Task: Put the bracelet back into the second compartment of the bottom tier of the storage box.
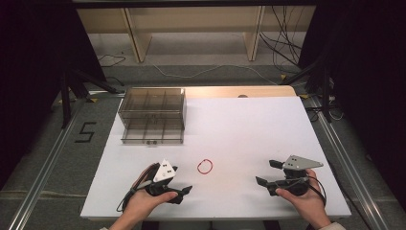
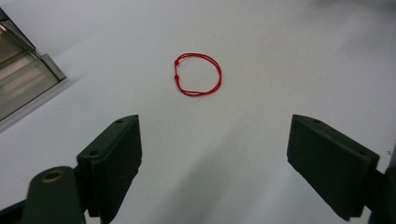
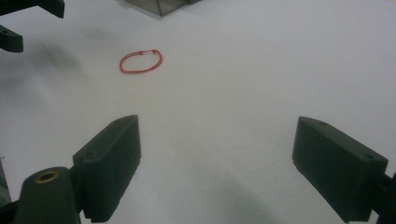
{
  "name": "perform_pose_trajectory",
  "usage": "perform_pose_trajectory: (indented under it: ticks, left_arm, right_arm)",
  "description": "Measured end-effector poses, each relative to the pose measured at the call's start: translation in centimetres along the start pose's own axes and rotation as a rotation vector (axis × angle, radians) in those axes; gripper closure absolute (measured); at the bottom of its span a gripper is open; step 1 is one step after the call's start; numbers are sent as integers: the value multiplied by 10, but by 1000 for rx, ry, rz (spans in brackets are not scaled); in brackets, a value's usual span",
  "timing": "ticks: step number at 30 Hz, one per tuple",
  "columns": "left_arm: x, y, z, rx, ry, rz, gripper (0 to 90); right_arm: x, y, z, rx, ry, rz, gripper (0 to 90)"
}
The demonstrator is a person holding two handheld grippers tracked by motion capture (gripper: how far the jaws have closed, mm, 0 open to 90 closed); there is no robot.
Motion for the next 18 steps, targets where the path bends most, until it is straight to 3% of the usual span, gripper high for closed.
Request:
perform_pose_trajectory:
  ticks: [9,13,18]
  left_arm:
    - [13,12,-5,-14,-1,5,225]
    - [19,22,-11,-20,18,14,263]
    - [35,26,-28,-81,56,-30,372]
  right_arm:
    - [1,0,0,4,-5,-13,163]
    - [2,0,-1,1,-5,-10,163]
    - [3,0,-1,2,-6,-12,163]
Point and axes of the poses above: each handheld gripper's, and its own axes: x roughly forward along the jaws, y roughly out of its top, z roughly to its right, the point moved 7 cm from there along x, roughly forward along the jaws, and after that the axes turned 15 degrees about -y, right-handed, at the moved point
